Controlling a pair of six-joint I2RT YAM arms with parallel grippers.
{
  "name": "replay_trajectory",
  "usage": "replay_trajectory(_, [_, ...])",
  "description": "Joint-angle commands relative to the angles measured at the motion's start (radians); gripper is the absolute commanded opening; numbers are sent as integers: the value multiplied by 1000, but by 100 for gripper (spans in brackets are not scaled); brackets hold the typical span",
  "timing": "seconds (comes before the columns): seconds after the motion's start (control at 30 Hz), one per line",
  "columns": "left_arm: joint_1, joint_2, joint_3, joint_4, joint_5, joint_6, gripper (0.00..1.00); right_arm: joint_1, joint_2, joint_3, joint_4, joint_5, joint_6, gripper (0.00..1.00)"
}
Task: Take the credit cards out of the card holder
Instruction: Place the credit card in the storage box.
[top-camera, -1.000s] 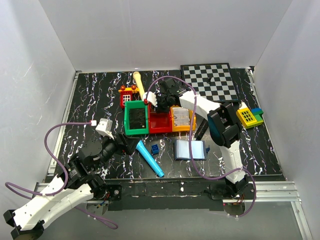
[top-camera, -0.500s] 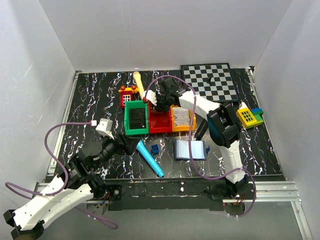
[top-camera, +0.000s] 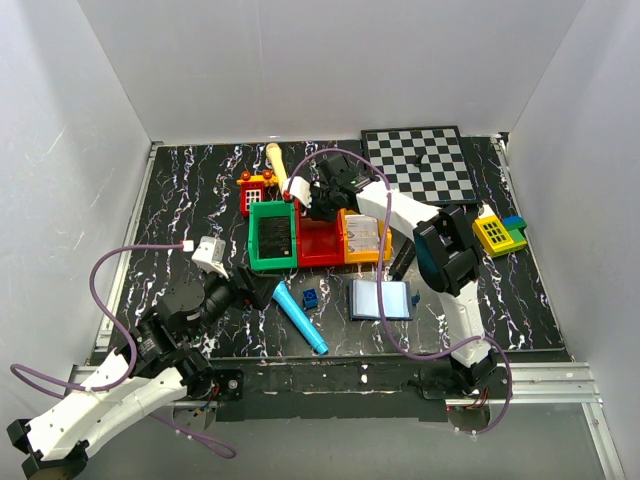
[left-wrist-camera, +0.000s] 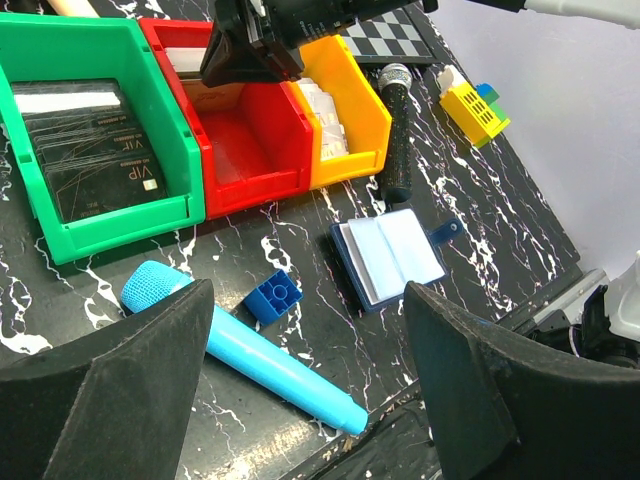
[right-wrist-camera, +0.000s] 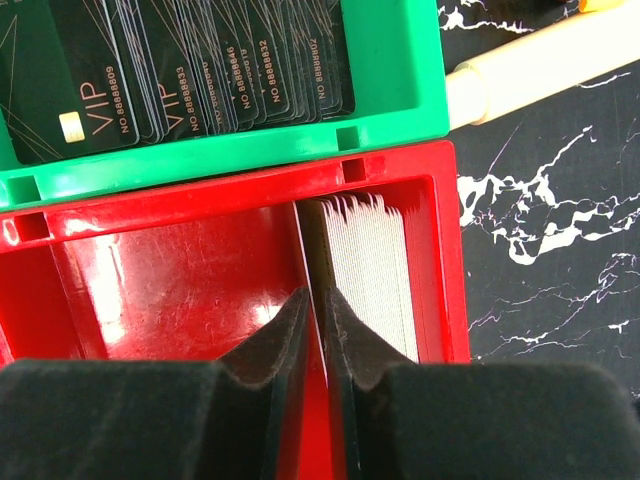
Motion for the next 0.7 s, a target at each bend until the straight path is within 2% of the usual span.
replay_trajectory(0.0, [4, 10, -7, 15, 6, 7, 77, -2, 18, 56, 50, 50, 24, 20])
replay_trajectory(0.67, [4, 16, -10, 19, 12, 3, 77, -1, 25, 70, 116, 168, 79, 23])
